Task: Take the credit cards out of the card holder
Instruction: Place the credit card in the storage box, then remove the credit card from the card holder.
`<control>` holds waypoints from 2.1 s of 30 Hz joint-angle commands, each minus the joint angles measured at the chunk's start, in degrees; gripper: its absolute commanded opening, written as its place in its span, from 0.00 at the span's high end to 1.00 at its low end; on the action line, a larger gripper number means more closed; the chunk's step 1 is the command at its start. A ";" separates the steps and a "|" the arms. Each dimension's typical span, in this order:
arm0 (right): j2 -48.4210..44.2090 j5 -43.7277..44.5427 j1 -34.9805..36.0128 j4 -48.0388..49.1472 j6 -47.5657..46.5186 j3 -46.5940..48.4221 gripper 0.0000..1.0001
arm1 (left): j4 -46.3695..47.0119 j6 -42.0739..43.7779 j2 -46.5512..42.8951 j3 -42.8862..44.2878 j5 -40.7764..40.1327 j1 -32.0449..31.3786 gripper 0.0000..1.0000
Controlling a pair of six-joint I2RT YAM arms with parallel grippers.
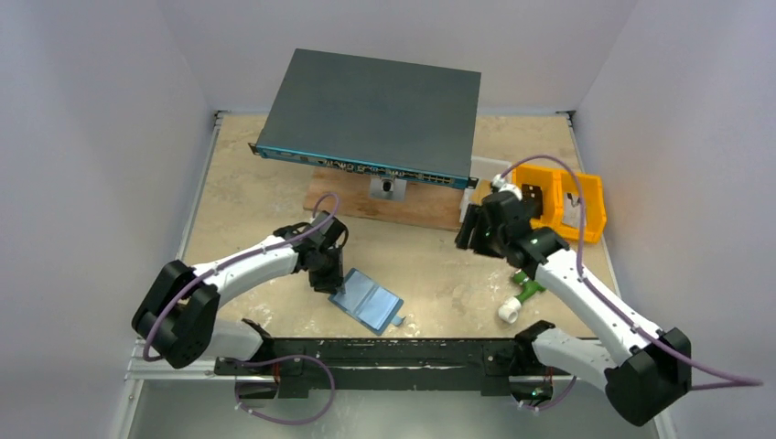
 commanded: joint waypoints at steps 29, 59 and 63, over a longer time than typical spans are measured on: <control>13.39 -6.77 35.19 18.75 18.09 -7.77 0.45 | 16.24 -22.53 0.58 -6.25 7.24 -15.52 0.95; 43.54 2.68 44.50 12.49 13.60 13.64 0.43 | 2.82 -19.96 -17.93 -12.66 0.99 -5.26 0.95; 42.75 1.80 44.54 14.63 13.19 12.73 0.44 | 6.25 -19.01 -15.57 -12.93 3.52 -5.37 0.96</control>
